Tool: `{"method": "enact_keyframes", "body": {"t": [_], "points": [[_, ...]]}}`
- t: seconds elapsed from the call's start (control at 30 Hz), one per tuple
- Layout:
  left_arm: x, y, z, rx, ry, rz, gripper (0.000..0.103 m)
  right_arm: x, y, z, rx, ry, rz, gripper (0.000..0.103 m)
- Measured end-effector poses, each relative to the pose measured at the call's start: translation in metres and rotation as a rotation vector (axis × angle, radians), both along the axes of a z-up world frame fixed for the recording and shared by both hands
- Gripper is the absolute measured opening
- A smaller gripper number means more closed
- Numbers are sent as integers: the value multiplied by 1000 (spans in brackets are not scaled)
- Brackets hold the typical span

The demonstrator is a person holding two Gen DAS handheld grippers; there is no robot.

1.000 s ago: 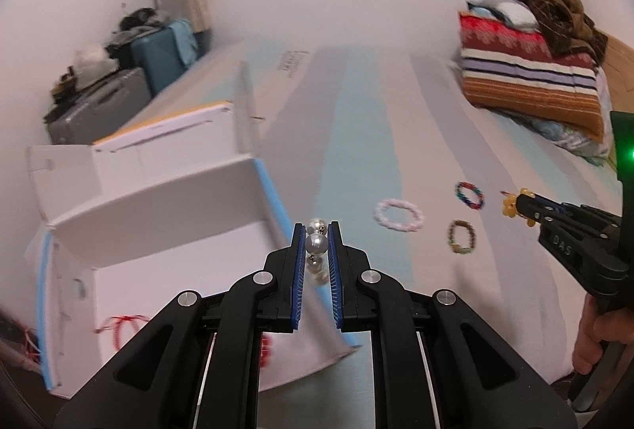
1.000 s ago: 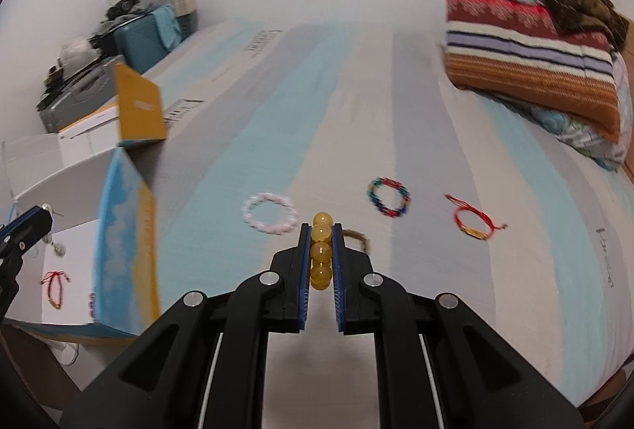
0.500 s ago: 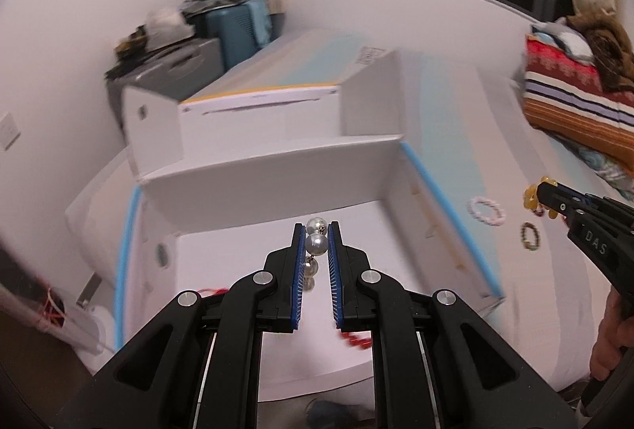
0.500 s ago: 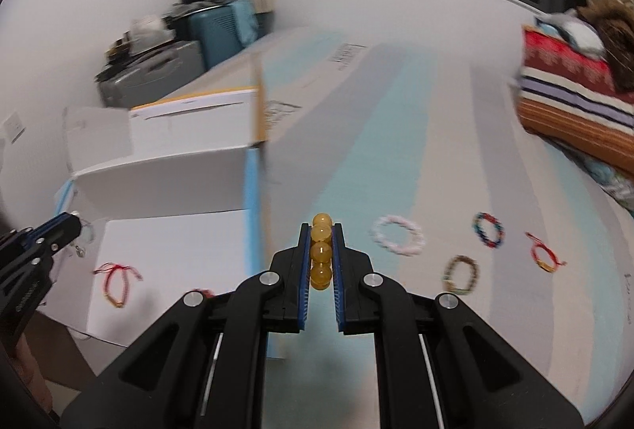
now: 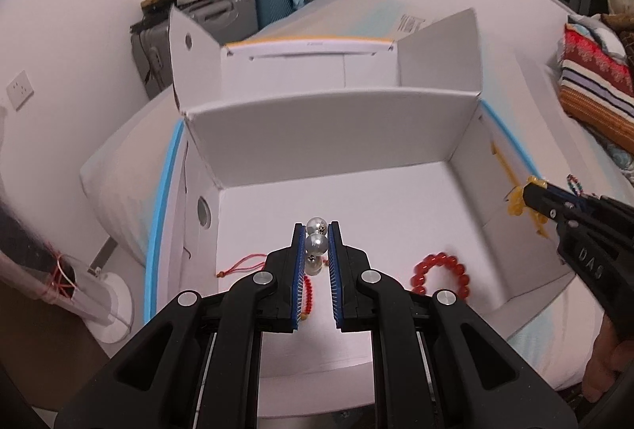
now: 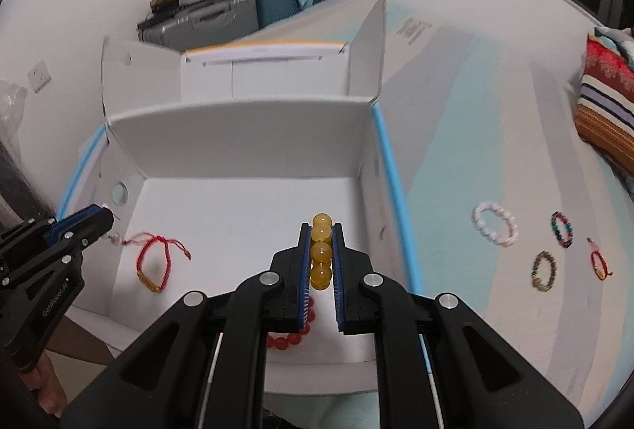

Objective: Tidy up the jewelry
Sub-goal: 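Carry the yellow bracelet and pearl string over the white box, then open both tools to drop the yellow bracelet and pearls into the box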

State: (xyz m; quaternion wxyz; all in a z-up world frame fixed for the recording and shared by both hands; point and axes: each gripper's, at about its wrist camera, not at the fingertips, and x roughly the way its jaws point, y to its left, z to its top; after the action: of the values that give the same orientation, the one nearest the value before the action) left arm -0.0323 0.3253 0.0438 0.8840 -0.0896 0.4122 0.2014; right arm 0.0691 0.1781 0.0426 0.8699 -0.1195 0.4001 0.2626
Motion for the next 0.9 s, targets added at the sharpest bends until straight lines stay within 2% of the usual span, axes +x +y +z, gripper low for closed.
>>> {"method": "enact_keyframes", "body": {"t": [0.2,0.43,0.83,0.9], "points": [[6,12,-19,-15,47,21,11,3,16,-28,-53,50,9,9],[12,18,-37,-22,104,31,11,13,24,-48,-113,104,-7,9],[14,22,-41,-30,126,49,13,12,26,-53,-130,133,-5,11],[13,20,-39,-10,129,56,19,11,27,-50,-126,126,4,22]]}}
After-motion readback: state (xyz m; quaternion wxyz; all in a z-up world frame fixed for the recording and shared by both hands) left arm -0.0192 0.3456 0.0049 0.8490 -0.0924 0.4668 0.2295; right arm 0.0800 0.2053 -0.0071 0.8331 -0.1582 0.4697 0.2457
